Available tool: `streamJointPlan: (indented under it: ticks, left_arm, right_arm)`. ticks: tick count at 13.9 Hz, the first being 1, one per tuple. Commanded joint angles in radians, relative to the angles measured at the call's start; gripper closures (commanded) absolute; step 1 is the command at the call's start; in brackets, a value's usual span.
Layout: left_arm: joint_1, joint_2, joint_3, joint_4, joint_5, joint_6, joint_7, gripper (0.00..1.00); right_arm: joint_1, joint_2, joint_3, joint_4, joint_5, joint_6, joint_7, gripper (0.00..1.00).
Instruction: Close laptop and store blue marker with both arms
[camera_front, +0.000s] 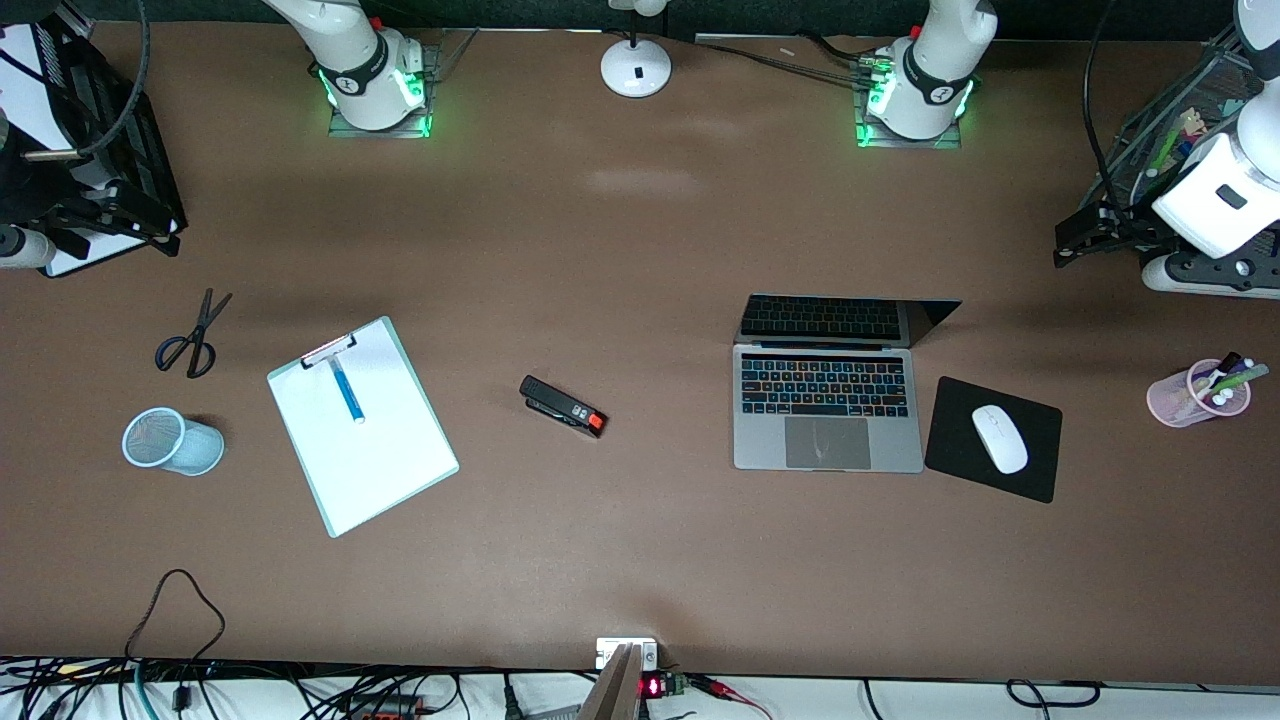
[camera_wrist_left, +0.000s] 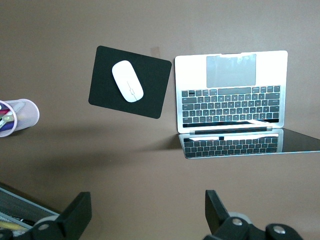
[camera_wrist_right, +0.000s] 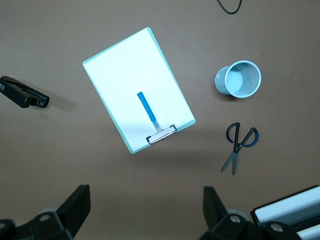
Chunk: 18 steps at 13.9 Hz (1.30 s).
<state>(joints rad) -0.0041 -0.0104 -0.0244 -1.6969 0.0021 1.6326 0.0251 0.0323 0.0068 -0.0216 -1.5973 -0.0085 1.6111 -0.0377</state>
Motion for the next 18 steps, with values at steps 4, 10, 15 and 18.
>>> streamJointPlan:
  ticks: [4, 10, 15, 18]
  left_arm:
    - [0.023, -0.029, -0.052, -0.023, 0.024, 0.006, -0.013, 0.00]
    - [0.023, -0.029, -0.046, -0.014, 0.029, 0.000, -0.013, 0.00]
    - [0.023, -0.029, -0.043, 0.026, 0.027, -0.080, -0.013, 0.00]
    - [0.023, -0.023, -0.043, 0.029, 0.024, -0.080, -0.007, 0.00]
  right_arm:
    - [-0.006, -0.011, 0.005, -0.001, 0.004, 0.001, 0.015, 0.00]
    - [-0.008, 0.005, 0.005, -0.007, 0.002, 0.012, 0.001, 0.00]
    - [-0.008, 0.039, 0.005, -0.064, 0.001, 0.114, -0.016, 0.00]
    - [-0.003, 0.056, 0.006, -0.188, 0.002, 0.266, -0.076, 0.00]
